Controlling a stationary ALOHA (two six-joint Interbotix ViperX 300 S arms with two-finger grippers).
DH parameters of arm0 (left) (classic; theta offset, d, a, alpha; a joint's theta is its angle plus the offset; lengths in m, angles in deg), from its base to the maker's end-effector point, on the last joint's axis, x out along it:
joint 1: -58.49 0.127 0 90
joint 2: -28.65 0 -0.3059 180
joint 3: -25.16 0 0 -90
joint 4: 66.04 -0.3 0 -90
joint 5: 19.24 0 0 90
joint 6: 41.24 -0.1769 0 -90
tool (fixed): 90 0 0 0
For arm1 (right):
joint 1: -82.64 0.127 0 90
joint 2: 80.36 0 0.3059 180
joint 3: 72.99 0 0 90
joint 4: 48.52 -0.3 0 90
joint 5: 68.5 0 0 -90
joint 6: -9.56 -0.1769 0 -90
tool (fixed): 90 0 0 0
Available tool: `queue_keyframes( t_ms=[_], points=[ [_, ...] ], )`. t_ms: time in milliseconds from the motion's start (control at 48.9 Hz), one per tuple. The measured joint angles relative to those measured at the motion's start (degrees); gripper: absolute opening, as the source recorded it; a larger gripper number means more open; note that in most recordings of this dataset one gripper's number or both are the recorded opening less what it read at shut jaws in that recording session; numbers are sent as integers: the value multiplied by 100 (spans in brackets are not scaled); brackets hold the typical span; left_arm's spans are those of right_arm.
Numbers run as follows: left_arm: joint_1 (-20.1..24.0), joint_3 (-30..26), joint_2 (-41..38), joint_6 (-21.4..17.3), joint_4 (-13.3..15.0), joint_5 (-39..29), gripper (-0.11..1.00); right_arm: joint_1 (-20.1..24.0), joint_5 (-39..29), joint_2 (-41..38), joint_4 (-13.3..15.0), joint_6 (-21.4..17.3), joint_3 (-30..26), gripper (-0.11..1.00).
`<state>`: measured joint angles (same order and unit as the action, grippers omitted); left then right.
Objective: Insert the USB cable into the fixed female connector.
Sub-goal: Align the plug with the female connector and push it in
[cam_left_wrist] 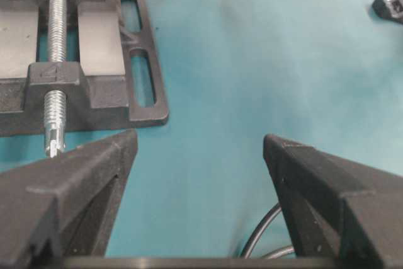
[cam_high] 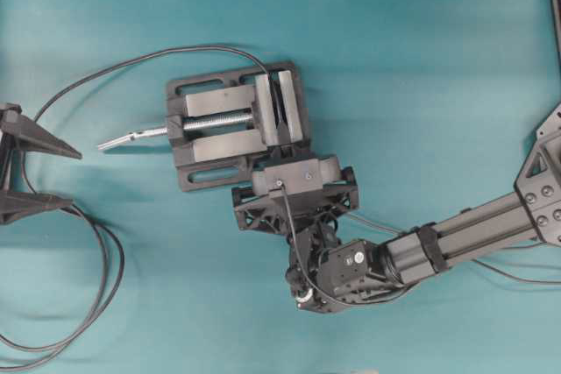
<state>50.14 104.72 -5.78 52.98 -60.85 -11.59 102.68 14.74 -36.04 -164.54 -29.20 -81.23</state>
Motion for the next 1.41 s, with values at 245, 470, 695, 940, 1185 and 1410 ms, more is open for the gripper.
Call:
queue_keyframes(
  t_ms=[245, 470, 695, 940, 1185, 1410],
  points=[
    [0, 0, 9, 0, -9, 0, 95, 0, 0, 0, 0, 0, 0, 21],
    [9, 0, 9, 0, 0, 0, 95, 0, -18, -9, 0, 0, 0, 21],
    [9, 0, 9, 0, 0, 0, 95, 0, -123, 0, 9, 0, 0, 21],
    [0, 0, 9, 0, -9, 0, 95, 0, -123, 0, 35, -9, 0, 21],
    [9, 0, 9, -9, -9, 0, 95, 0, -123, -9, 44, -18, 9, 21],
    [0, 0, 9, 0, -9, 0, 95, 0, -114, -9, 44, -35, 0, 21]
  ],
)
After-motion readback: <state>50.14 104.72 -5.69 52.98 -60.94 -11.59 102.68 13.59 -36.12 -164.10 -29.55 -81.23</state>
